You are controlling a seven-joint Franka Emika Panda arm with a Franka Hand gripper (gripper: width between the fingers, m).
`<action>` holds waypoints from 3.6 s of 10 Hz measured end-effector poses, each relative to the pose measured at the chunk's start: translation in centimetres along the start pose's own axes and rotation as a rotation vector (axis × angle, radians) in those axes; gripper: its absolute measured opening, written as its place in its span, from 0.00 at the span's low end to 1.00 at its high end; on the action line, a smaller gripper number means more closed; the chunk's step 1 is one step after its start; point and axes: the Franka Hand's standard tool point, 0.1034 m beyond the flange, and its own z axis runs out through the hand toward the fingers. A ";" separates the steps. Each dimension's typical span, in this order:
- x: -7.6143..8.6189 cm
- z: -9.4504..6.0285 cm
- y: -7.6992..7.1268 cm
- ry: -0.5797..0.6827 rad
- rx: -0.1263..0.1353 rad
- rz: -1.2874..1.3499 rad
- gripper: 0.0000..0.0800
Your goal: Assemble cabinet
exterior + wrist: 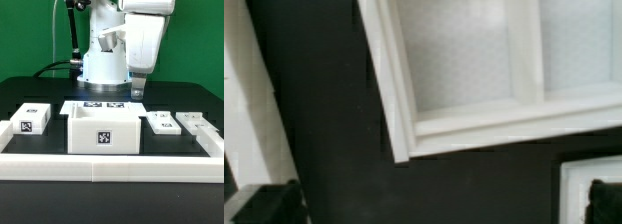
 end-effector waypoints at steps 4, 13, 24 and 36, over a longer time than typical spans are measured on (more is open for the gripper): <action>-0.1 0.3 -0.5 0.000 0.007 0.005 1.00; -2.1 3.1 -8.0 0.008 0.051 -0.130 1.00; -2.5 8.2 -12.6 0.028 0.132 -0.115 1.00; -2.5 8.3 -12.3 0.029 0.122 -0.101 0.06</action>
Offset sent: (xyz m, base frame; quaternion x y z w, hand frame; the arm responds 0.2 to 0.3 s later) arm -0.0110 0.0000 0.0000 0.0000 0.0000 0.0000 1.0000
